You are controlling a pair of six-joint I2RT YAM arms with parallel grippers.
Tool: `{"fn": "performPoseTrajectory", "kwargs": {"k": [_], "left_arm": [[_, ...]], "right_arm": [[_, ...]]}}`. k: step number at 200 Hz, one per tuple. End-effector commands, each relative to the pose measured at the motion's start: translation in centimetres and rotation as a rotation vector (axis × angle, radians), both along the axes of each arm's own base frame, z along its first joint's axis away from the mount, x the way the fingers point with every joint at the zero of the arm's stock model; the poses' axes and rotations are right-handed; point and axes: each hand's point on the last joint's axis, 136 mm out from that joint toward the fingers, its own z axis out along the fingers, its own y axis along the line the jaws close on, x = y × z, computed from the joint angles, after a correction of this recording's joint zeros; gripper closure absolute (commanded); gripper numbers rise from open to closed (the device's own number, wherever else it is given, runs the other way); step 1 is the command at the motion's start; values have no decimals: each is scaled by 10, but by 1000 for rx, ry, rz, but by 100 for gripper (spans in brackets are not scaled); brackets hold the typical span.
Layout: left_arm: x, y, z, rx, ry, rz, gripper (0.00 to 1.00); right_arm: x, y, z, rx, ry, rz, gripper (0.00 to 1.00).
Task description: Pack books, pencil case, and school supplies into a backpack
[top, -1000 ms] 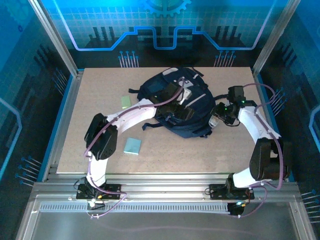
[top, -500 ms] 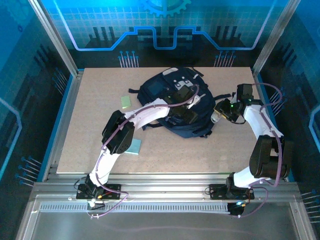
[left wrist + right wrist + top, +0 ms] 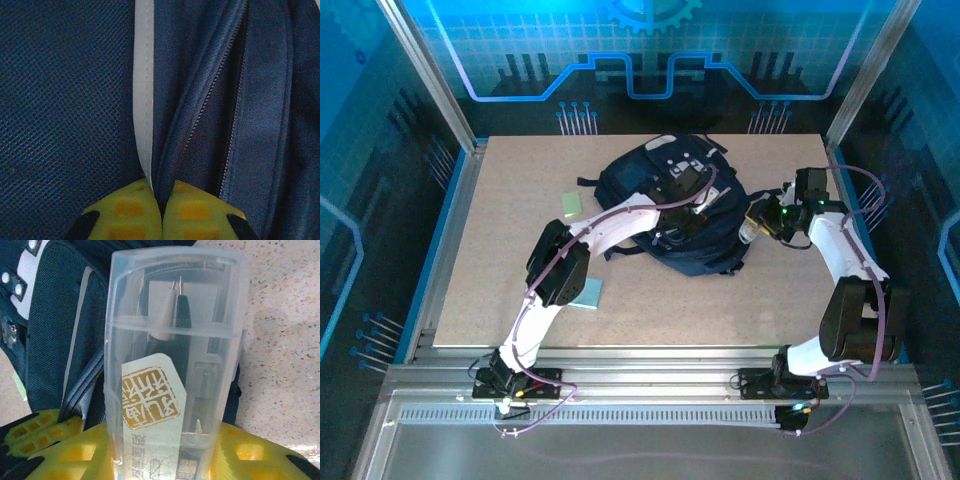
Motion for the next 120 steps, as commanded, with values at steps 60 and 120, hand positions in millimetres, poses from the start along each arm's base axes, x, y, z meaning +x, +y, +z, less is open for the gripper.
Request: {"fn": "performPoseTrajectory", "kwargs": {"k": [60, 120], "left_arm": [[7, 2, 123, -356, 1, 42, 100], [6, 3, 141, -413, 0, 40, 100]], "right_arm": [[27, 64, 13, 179, -57, 57, 59], [61, 133, 4, 344, -39, 115, 53]]}}
